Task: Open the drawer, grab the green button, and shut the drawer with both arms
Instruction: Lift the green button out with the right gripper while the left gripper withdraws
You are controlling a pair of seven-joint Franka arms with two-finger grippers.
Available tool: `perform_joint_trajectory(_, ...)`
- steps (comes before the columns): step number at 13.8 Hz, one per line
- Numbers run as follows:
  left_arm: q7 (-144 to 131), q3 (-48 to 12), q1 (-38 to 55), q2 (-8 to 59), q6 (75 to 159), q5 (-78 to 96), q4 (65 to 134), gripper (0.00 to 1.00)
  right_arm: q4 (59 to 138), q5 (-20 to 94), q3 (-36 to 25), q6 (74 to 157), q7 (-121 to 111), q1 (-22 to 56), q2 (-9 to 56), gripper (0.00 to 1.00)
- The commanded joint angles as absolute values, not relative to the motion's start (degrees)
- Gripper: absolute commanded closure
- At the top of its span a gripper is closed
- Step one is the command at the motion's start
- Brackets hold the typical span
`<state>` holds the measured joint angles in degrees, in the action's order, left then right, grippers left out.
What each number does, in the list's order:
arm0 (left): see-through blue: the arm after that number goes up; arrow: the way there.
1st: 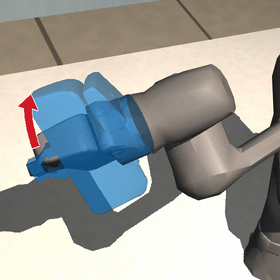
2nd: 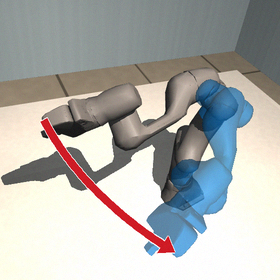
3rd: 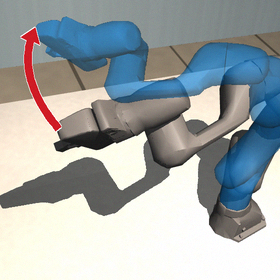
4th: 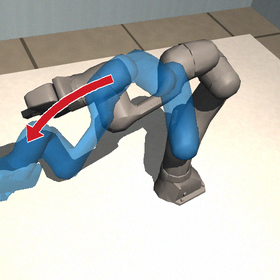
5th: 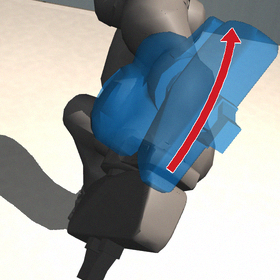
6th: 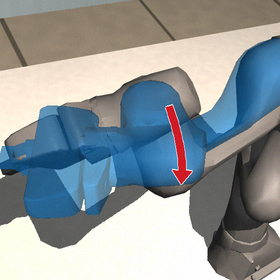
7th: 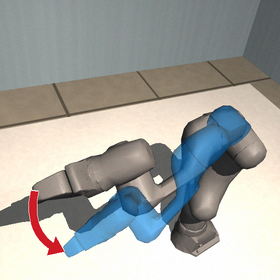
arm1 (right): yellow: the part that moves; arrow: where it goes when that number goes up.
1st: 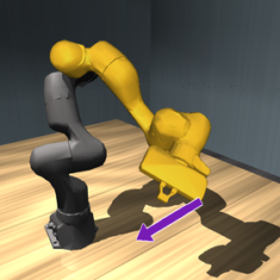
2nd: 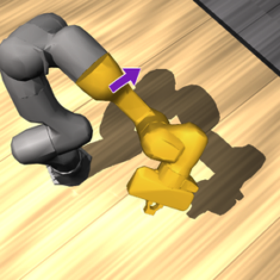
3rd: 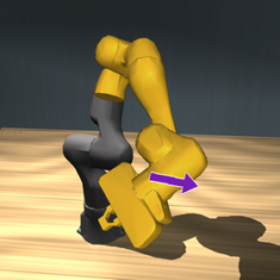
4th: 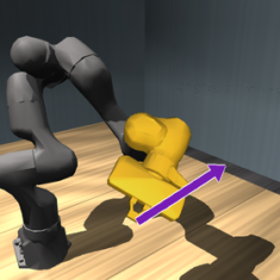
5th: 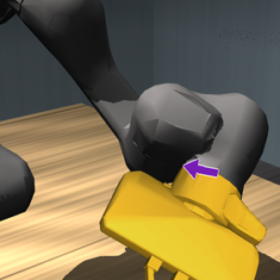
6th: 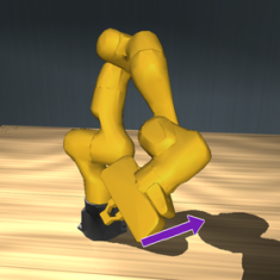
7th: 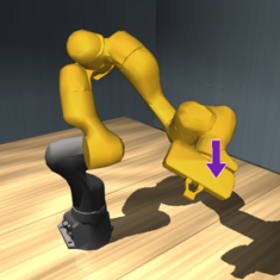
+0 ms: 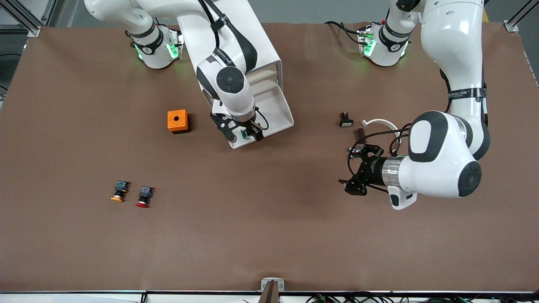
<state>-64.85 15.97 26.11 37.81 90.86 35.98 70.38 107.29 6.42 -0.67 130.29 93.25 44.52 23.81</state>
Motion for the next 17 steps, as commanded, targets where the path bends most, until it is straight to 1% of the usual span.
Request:
perform_joint_trajectory(1, -56.19, 15.38, 26.54, 37.0, 91.05, 29.37, 72.16, 0.0, 107.67, 6.42, -1.14, 132.18, 95.27, 46.05, 24.87, 0.01)
perform_joint_trajectory(3, -48.46, 15.38, 26.89, 37.35, 91.58, 28.48, 72.07, 0.0, 107.75, 6.42, -1.14, 133.06, 95.62, 46.14, 25.4, 0.03)
perform_joint_trajectory(4, -46.6, 15.38, 27.33, 37.35, 91.67, 27.69, 72.07, 0.0, 107.75, 6.42, -1.14, 133.24, 95.89, 46.23, 25.57, 0.06)
perform_joint_trajectory(5, -45.02, 15.38, 27.51, 37.27, 91.67, 25.25, 71.98, 0.0, 107.75, 6.42, -1.14, 133.33, 95.89, 46.4, 25.66, 0.13)
perform_joint_trajectory(8, -41.58, 15.21, 30.4, 37.27, 93.59, 18.91, 71.89, 0.0, 107.58, 6.42, -1.05, 133.07, 95.71, 46.15, 25.58, 0.43)
perform_joint_trajectory(11, -38.68, 15.21, 30.85, 36.83, 95.09, 18.11, 72.07, 0.0, 107.4, 6.42, -1.14, 132.54, 95.01, 45.88, 25.31, 0.66)
perform_joint_trajectory(14, -38.23, 15.12, 32.07, 36.91, 95.62, 17.93, 72.16, 0.0, 107.23, 6.42, -1.14, 132.28, 94.57, 45.7, 24.87, 0.76)
perform_joint_trajectory(16, -37.88, 15.12, 32.25, 36.39, 95.98, 17.4, 72.16, 0.0, 106.53, 6.42, -1.32, 131.4, 91.77, 45.53, 24.26, 0.9)
perform_joint_trajectory(17, -36.84, 15.12, 32.34, 36.13, 95.98, 17.4, 72.16, 0.0, 106.0, 6.42, -1.49, 129.48, 90.8, 45.01, 23.3, 0.95)
